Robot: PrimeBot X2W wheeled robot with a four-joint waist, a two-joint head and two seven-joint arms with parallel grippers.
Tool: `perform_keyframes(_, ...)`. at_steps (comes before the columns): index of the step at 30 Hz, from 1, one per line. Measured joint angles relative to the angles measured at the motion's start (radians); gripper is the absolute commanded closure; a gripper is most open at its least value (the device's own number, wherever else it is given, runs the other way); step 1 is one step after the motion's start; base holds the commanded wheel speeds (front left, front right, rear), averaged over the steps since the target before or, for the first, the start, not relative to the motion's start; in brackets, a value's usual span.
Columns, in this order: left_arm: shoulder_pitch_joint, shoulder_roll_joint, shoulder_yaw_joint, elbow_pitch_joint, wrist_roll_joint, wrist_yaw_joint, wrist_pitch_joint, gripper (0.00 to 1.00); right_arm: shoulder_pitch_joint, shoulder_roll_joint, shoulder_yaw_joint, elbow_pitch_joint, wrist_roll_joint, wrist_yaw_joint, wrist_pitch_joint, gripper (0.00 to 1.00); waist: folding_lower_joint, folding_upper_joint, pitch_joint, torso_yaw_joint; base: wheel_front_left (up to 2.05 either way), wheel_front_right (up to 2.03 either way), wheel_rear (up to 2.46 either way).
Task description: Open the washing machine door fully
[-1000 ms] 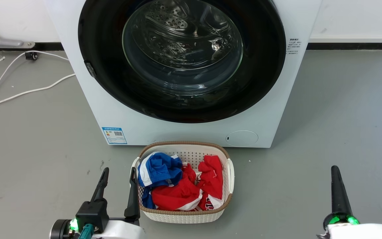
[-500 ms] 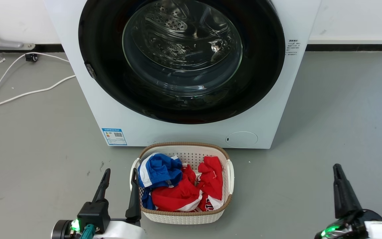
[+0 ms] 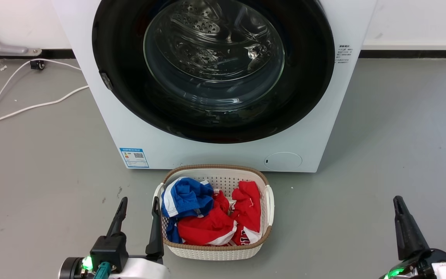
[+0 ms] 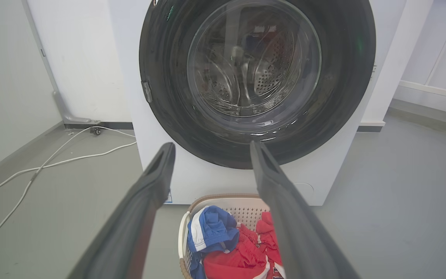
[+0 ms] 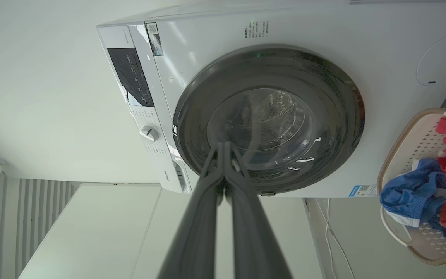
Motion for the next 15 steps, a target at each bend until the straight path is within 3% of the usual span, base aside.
perform_keyframes(9, -0.01, 0.0, 0.004, -0.01, 0.01, 0.001, 0.0, 0.0, -0.098, -0.003, -0.09, 0.018, -0.011, 0.0, 0.027, 1.0, 0.0, 0.0, 0.031, 0.002, 0.0, 0.0, 0.0)
perform_keyframes(15, -0.056, 0.0, 0.006, -0.026, 0.026, 0.0, 0.0, 0.0, -0.256, -0.046, -0.17, 0.069, -0.021, 0.0, 0.057, 1.0, 0.0, 0.0, 0.09, 0.009, 0.0, 0.0, 0.0)
